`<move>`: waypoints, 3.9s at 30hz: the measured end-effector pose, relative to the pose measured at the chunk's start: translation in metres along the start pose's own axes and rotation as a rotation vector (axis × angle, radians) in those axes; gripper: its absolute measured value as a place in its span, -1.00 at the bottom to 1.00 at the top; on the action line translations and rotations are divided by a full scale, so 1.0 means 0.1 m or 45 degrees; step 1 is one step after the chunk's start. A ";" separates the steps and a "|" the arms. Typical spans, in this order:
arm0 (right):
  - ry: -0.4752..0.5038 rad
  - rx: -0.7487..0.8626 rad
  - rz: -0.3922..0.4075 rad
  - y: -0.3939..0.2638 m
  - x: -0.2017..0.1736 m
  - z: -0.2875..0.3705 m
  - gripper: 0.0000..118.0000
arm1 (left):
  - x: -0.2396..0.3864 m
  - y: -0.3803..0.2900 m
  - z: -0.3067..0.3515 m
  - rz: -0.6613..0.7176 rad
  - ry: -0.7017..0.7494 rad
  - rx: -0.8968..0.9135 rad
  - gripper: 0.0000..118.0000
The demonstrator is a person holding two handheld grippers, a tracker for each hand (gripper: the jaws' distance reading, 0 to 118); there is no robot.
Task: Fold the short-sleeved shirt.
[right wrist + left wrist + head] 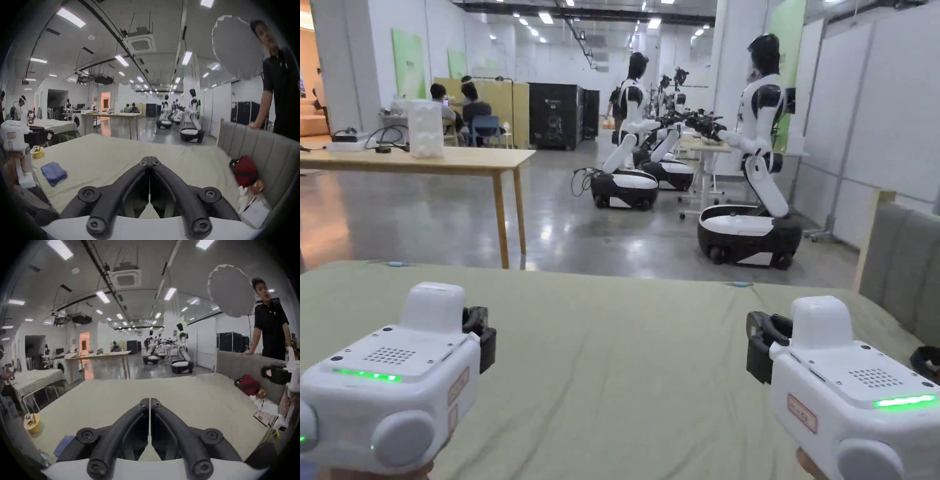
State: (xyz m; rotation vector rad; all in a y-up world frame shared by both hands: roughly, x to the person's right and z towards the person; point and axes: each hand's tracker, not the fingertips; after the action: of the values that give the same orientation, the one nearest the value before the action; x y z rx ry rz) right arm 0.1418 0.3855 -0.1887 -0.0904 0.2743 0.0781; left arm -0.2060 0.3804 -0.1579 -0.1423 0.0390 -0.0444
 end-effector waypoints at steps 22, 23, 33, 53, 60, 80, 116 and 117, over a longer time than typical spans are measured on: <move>-0.065 -0.033 -0.056 0.08 0.35 -0.27 -0.26 | 0.38 0.24 -0.40 -0.019 -0.024 -0.034 -0.16; -0.067 -0.029 -0.062 0.08 0.34 -0.27 -0.06 | 0.39 0.24 -0.40 -0.019 -0.025 -0.032 0.06; -0.098 -0.004 -0.053 0.10 0.32 -0.24 1.00 | 0.41 0.29 -0.33 0.002 -0.042 -0.008 0.96; -0.068 -0.164 -0.175 0.30 0.19 -0.20 1.00 | 0.44 0.33 -0.21 0.043 -0.065 0.005 1.00; -0.151 -0.163 -0.152 0.35 0.13 -0.18 1.00 | 0.42 0.31 -0.19 0.055 -0.064 0.006 1.00; -0.193 -0.099 -0.097 0.34 0.15 -0.11 1.00 | 0.41 0.34 -0.22 0.077 -0.076 0.034 1.00; -0.193 -0.102 -0.055 0.32 0.05 -0.10 1.00 | 0.48 0.38 -0.16 0.068 -0.072 0.058 1.00; -0.184 -0.106 -0.062 0.32 0.06 -0.09 1.00 | 0.47 0.38 -0.16 0.070 -0.072 0.057 1.00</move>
State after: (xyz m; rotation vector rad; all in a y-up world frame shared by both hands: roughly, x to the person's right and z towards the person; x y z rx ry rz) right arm 0.1418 0.4167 -0.2017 -0.1736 0.1242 0.0470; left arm -0.1581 0.4134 -0.1809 -0.0977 -0.0148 0.0133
